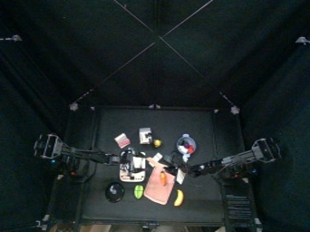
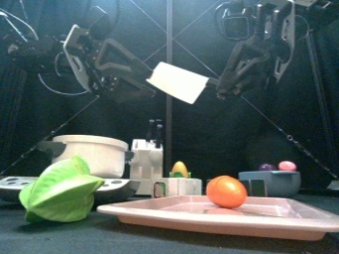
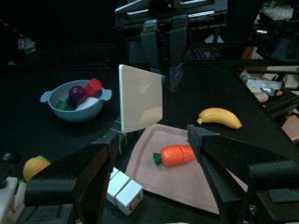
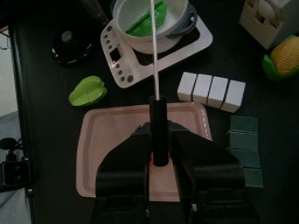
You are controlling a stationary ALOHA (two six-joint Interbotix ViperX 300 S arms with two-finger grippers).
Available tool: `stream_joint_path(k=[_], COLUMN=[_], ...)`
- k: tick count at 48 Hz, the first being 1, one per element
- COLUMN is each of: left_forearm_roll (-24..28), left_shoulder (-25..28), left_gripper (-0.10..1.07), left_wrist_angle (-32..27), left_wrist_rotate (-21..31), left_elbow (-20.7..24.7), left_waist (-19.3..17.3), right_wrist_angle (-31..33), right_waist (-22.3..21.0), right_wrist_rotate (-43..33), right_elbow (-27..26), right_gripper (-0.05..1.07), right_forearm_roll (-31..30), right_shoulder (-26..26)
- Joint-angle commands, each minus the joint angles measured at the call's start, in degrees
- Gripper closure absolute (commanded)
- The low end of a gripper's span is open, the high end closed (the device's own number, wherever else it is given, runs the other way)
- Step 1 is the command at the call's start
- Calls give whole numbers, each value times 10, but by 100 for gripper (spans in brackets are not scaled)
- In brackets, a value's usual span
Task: Reorient grip
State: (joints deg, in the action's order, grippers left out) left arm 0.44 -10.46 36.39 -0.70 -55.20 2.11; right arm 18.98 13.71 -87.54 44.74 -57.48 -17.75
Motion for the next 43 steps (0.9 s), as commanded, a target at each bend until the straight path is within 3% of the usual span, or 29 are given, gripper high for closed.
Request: stream_joint_path(k=[1,11,30,43], left_forearm_roll=[0,1,4,51], left_shoulder=[-11,-13,4,6], left_gripper=[1,1,1,1], left_wrist_angle=[-1,-18,-28,-29], left_wrist_rotate=[0,-1,-3,-3], left_elbow=[7,6,17,18], left_waist=[-2,-4,-4,-16], right_wrist_angle=[2,2,3,-3], right_waist=[0,4,11,22], right_wrist_rotate=[1,13,13,13], right_elbow=[-4,-2,4,4], right_gripper=[55,55,55,55], right_forearm_roll=[2,31,46,47], right_shoulder=[-24,-47,-17,-11])
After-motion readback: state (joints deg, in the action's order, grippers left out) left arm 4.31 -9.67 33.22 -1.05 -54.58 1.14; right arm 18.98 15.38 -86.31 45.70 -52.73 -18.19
